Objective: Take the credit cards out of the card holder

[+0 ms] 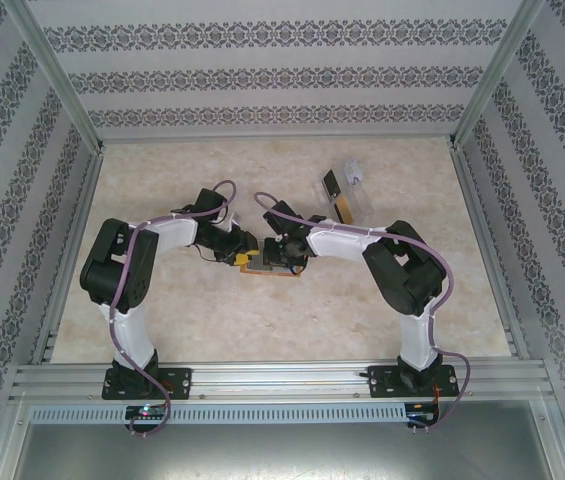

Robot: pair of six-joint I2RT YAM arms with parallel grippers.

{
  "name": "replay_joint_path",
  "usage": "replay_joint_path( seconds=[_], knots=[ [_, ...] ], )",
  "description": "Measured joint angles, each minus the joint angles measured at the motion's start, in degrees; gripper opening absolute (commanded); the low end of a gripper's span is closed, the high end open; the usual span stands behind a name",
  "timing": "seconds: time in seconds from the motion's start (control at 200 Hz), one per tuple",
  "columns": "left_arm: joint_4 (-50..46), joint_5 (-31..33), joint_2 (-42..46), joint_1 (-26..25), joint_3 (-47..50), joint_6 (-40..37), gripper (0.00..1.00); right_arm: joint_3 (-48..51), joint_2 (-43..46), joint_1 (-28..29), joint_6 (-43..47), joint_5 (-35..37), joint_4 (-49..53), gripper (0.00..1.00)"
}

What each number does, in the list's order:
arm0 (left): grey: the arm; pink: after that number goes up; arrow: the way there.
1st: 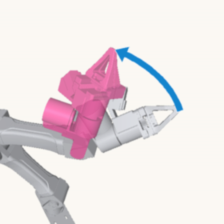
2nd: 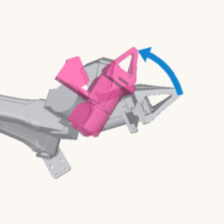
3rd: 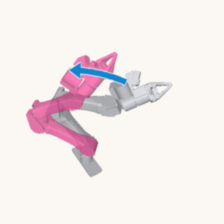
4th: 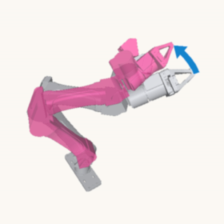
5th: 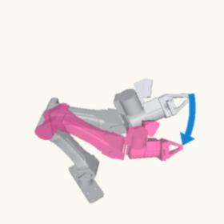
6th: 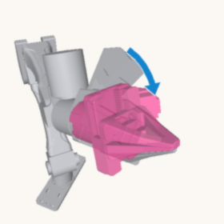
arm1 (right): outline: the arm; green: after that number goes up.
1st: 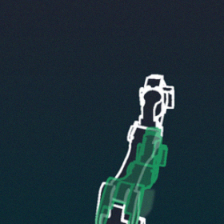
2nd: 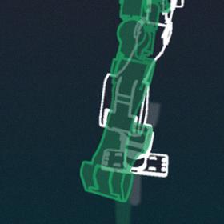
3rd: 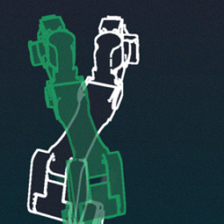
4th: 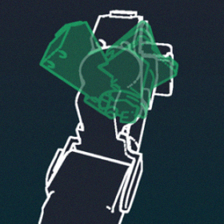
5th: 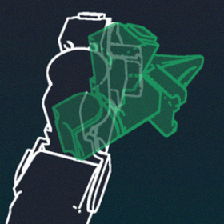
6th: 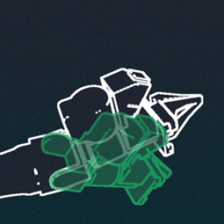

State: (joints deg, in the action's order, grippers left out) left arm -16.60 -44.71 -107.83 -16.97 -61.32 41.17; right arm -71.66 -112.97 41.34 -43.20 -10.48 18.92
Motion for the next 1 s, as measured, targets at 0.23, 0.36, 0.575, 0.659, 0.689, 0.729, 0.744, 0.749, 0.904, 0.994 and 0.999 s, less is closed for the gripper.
replay_joint_path(
  seconds=[0.23, 0.36, 0.575, 0.659, 0.689, 0.729, 0.744, 0.749, 0.904, 0.994, 0.999],
  knots=[
    [-4.11, 4.96, -0.11, -1.81, -2.16, -4.02, 0.33, 1.38, 0.55, -0.74, -0.48, -1.42, -1.7, 0.18],
    [-5.31, 6.88, -0.09, -2.45, -2.73, -5.55, 0.34, 1.73, 0.7, -0.76, -0.68, -1.44, -2.1, 0.16],
    [-6.69, 8.33, 0.61, -2.6, -2.8, -6.93, 0.36, 1.81, 0.7, -0.76, -0.83, -1.4, -2.64, 0.14],
    [-7.08, 8.61, 0.76, -2.86, -2.8, -7.45, 0.37, 1.81, 0.7, -0.76, -0.83, -1.4, -2.71, 0.14],
    [-7.08, 8.63, 0.83, -2.86, -2.8, -7.63, 0.37, 1.84, 0.7, -0.76, -0.85, -1.4, -2.71, 0.14],
    [-7.28, 8.76, 0.85, -2.93, -2.8, -7.82, 0.38, 1.84, 0.7, -0.76, -0.85, -1.4, -2.71, 0.14],
    [-7.41, 8.81, 0.87, -2.93, -2.8, -7.98, 0.38, 1.84, 0.7, -0.76, -0.85, -1.4, -2.71, 0.14],
    [-7.41, 8.83, 0.87, -2.93, -2.8, -8.0, 0.38, 1.84, 0.7, -0.76, -0.85, -1.4, -2.71, 0.14],
    [-8.22, 9.46, 1.18, -2.97, -2.8, -8.31, 0.38, 2.1, 0.7, -0.85, -1.03, -1.4, -3.13, 0.13],
    [-8.63, 10.34, 1.18, -3.32, -3.08, -8.48, 0.38, 2.21, 0.7, -1.09, -1.36, -1.46, -3.17, 0.12],
    [-8.66, 10.38, 1.18, -3.34, -3.1, -8.48, 0.38, 2.23, 0.7, -1.09, -1.46, -1.49, -3.17, 0.12]
  ],
)
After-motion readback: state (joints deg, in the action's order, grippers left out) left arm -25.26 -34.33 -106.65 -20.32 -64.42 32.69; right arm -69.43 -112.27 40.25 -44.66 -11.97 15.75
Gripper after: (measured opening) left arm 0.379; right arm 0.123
